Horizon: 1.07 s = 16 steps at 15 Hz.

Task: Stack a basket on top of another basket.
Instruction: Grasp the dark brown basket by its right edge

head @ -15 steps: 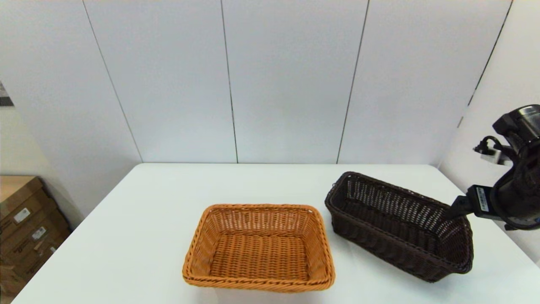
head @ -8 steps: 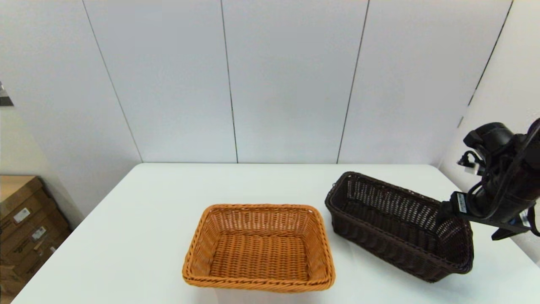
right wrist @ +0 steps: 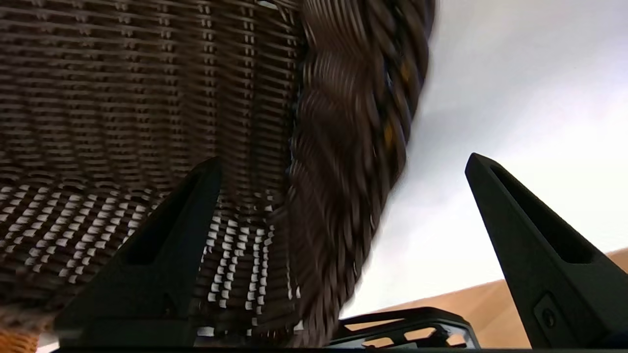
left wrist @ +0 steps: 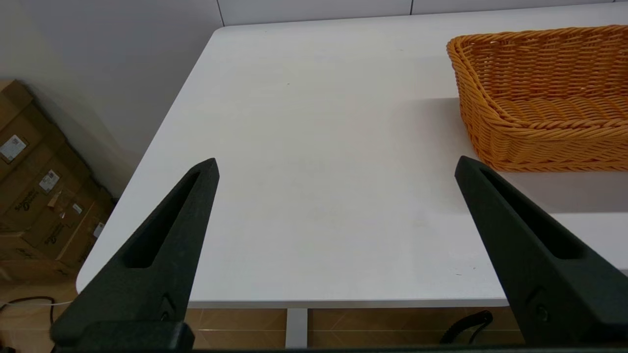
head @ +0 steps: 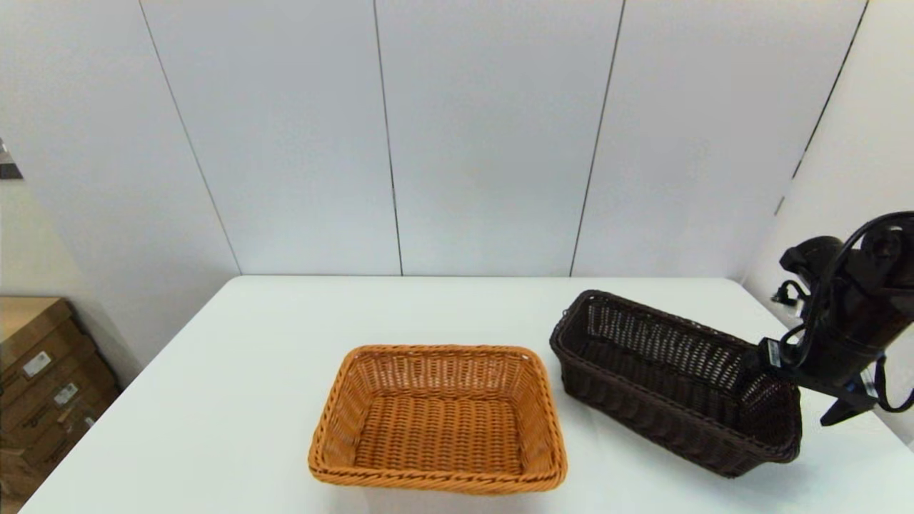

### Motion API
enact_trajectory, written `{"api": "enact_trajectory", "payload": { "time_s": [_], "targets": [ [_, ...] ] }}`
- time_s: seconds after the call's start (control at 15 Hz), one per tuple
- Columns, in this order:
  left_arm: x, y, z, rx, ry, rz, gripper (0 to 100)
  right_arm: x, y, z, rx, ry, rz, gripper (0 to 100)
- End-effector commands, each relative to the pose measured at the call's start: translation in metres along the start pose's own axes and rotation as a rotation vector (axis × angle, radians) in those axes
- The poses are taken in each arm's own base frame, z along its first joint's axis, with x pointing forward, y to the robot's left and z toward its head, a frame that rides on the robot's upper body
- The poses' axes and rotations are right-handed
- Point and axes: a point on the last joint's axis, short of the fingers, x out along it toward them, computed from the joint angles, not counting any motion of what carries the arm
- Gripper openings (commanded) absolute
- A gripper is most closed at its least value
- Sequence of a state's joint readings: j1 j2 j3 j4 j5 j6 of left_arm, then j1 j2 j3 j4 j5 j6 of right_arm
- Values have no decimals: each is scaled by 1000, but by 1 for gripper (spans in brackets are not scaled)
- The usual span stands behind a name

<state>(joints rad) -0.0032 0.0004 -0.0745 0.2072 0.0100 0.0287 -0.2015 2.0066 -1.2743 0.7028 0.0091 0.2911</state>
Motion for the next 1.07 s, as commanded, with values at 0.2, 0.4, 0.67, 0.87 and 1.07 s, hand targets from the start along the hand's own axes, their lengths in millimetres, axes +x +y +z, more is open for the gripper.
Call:
{"api": "enact_trajectory", "payload": {
  "time_s": [0.2,0.4,0.67,0.87,1.07],
  "targets": [
    [0,0,0,0,0,1,100,28,-8,16,44,80,33,100],
    [0,0,0,2,0,1,100,33,-14,21,64,89,42,100],
    [0,0,0,2,0,-1,100,39,-14,24,71,99,46,0],
    [0,0,0,2,0,1,100,40,-16,24,78,108,54,0],
    [0,0,0,2,0,1,100,38,-22,27,101,111,94,0]
  ]
}}
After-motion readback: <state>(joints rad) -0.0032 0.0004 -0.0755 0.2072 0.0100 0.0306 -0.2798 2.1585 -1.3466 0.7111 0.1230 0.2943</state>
